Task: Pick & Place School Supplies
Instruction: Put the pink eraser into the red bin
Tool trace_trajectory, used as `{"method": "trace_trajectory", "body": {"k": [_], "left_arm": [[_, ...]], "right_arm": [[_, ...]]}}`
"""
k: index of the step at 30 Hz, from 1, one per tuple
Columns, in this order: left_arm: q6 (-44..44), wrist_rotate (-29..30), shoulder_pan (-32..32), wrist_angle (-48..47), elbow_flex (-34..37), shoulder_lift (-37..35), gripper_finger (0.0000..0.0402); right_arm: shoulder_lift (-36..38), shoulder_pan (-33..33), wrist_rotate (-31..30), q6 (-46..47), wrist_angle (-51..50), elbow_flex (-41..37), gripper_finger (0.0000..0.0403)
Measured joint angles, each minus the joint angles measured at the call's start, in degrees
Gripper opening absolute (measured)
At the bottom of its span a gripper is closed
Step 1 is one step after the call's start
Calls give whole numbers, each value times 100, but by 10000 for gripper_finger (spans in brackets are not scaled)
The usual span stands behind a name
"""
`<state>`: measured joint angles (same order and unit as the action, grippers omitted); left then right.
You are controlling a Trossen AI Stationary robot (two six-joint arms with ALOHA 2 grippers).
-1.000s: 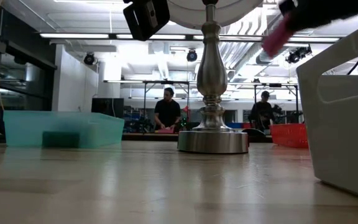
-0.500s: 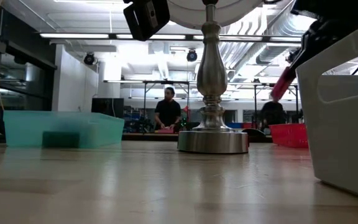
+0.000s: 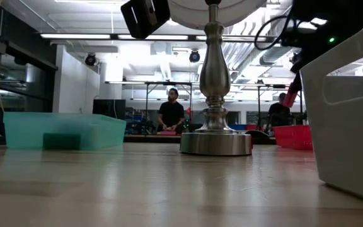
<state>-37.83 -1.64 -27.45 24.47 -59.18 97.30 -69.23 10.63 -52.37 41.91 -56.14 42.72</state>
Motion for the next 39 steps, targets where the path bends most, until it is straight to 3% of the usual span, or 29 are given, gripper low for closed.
{"method": "trace_trajectory", "body": {"k": [9, 18, 29, 39], "left_arm": [[-10, -1, -63, -2, 0, 0, 162], [-8, -3, -61, -1, 0, 0, 162], [-7, -3, -61, -1, 0, 0, 162], [-6, -3, -61, -2, 0, 0, 162]], "right_arm": [[-4, -1477, 546, -514, -91, 0, 29], [-9, -2531, 1449, -765, 17, 0, 29], [-35, -3096, 1875, -913, 35, 0, 29], [-506, -3585, 2287, -1034, -36, -1, 29]]}}
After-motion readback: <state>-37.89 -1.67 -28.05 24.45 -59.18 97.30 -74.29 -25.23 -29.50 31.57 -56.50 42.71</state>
